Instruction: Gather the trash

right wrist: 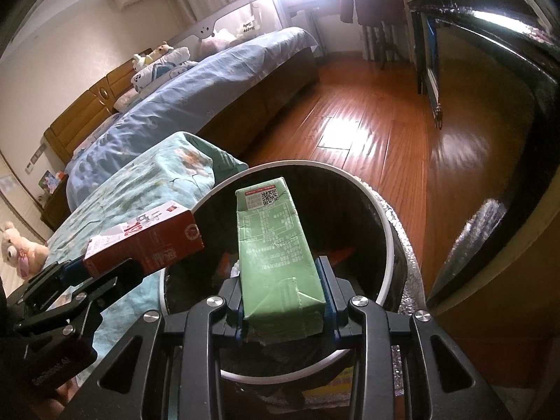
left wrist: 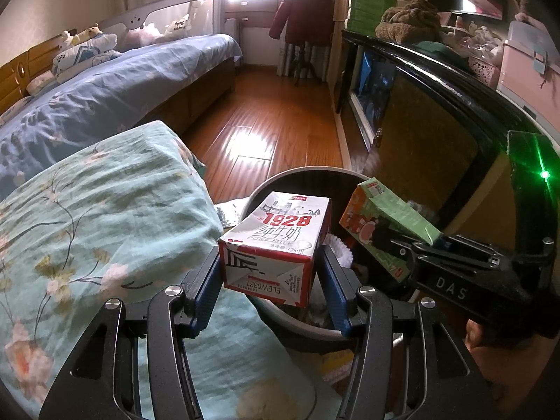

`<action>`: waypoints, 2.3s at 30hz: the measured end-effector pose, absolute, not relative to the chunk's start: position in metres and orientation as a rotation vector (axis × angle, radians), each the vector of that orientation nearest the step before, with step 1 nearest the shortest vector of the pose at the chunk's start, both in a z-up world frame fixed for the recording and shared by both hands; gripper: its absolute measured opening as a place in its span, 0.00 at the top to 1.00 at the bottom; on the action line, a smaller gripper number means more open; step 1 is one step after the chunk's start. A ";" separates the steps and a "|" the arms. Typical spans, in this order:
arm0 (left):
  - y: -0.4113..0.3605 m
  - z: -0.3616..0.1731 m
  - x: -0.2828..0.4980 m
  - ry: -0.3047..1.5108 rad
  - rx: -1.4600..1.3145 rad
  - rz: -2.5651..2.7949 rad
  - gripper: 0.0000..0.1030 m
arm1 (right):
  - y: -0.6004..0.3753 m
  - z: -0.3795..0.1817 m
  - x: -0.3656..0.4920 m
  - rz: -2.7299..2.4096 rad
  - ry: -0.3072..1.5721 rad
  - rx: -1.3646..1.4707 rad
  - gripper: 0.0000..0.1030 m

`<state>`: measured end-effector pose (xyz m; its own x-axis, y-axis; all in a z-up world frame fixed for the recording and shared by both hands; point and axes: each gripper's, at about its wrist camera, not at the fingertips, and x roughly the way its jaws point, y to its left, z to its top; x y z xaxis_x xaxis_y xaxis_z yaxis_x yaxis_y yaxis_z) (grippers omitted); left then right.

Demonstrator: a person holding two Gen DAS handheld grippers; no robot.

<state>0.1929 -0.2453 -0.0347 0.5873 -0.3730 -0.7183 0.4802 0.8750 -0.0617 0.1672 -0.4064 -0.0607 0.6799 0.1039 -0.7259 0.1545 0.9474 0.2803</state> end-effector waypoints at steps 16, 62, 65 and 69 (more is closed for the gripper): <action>-0.251 -0.036 0.202 0.835 0.135 -0.520 0.48 | -0.413 -0.060 0.172 -0.040 0.841 0.353 0.64; -0.036 0.013 0.073 0.614 -0.146 -0.209 0.29 | -0.265 0.028 0.065 0.130 0.500 0.195 0.03; -0.028 0.024 0.064 0.563 -0.131 -0.185 0.27 | -0.258 0.040 0.060 0.129 0.448 0.161 0.01; -0.024 0.037 0.050 0.460 -0.093 -0.132 0.15 | -0.250 0.052 0.050 0.111 0.354 0.130 0.00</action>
